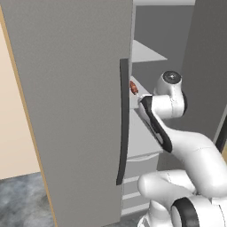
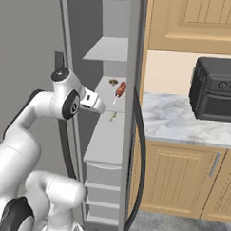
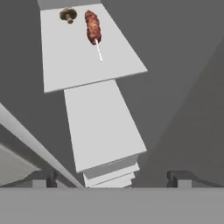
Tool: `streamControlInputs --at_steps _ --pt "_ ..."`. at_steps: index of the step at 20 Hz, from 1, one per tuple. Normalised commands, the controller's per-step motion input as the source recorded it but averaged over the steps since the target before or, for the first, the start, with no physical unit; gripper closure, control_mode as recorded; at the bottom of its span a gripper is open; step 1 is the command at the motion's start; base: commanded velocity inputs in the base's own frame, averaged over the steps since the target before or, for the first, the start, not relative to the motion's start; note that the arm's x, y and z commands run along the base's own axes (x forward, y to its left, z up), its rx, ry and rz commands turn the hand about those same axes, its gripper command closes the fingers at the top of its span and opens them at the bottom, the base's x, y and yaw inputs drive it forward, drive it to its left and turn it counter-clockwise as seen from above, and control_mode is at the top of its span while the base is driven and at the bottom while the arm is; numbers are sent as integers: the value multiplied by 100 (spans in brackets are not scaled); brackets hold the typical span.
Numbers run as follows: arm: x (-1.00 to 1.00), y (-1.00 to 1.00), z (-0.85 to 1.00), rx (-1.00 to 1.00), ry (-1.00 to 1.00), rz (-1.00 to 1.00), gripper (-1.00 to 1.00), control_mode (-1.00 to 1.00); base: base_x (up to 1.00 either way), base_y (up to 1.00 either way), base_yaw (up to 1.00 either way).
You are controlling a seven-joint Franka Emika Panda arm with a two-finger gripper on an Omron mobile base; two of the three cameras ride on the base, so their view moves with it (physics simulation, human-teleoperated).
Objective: Store the kebab skewer in the freezer for long-term storage. Close the freezer door after placing the cooked food.
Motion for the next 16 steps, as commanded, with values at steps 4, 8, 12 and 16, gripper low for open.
streamControlInputs --at_steps 4,8,12,16 --pt "-79 13 26 3 0 -3 -100 -100 0 0 0" --pt "-75 1 31 0 0 0 -100 -100 0 0 0" --pt "-74 1 22 2 0 0 -100 -100 0 0 0" --pt "-58 19 11 7 0 2 -100 -100 0 0 0"
